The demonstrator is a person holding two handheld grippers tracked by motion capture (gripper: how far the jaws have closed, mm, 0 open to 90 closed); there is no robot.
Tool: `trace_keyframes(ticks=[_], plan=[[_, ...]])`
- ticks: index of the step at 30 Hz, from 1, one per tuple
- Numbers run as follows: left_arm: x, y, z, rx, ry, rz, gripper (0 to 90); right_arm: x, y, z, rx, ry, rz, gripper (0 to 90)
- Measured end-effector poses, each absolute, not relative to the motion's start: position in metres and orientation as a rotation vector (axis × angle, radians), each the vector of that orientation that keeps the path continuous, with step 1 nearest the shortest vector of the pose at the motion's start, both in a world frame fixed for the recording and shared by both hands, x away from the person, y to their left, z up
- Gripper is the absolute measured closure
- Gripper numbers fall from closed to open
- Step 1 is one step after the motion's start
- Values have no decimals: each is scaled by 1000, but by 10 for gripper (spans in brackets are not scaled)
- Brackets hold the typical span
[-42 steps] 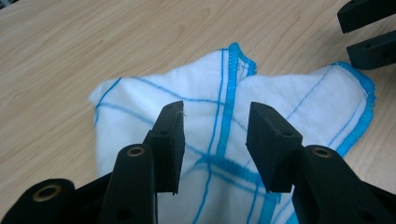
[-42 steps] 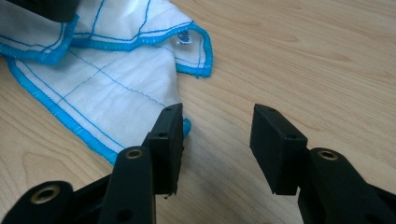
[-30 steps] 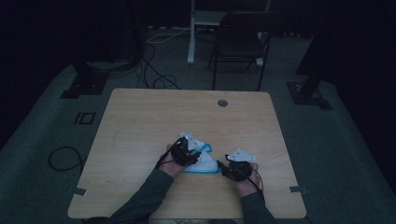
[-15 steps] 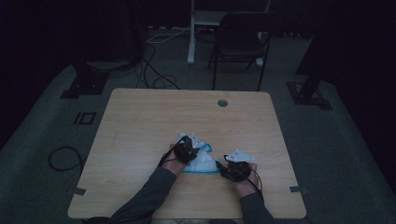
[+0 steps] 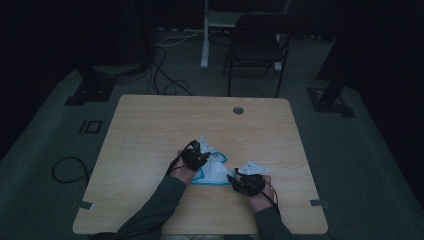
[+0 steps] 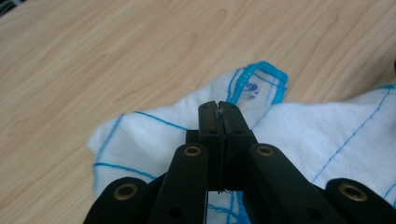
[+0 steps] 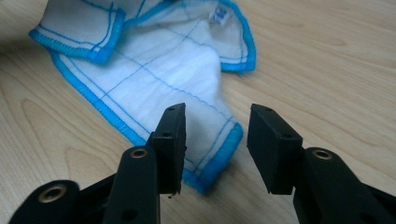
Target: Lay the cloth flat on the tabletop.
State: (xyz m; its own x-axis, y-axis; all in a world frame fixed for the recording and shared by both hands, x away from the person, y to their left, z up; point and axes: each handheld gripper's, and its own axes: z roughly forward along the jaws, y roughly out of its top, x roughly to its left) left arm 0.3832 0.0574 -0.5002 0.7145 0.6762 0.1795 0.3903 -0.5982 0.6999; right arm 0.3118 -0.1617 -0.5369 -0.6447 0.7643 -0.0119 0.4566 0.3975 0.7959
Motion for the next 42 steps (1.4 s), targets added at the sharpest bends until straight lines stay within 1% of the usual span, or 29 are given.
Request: trace_keyframes(ticks=[5,6,7,12,17,33,39,42], plan=[[387,64,-494,2248,825,587,900,313,-160,-539,1064,2311,1100,650],[387,64,-494,2248,825,587,900,313,-160,-539,1064,2311,1100,650],[388,65,-493,2243,828,589,900,313,-160,-539,1059,2308,1095,675],[392,69,-488,2243,828,603,900,312,-159,-539,1051,2311,1085,742],[395,72,-483,2233,836,614,900,310,-160,-537,1036,2300,1083,783],[405,87,-470,2184,883,634,900,310,-168,-535,1055,2270,1084,816],[407,93,-469,2171,907,638,900,311,-175,-532,1078,2243,1083,843],[408,94,-469,2170,907,643,900,312,-178,-532,1092,2238,1087,836]])
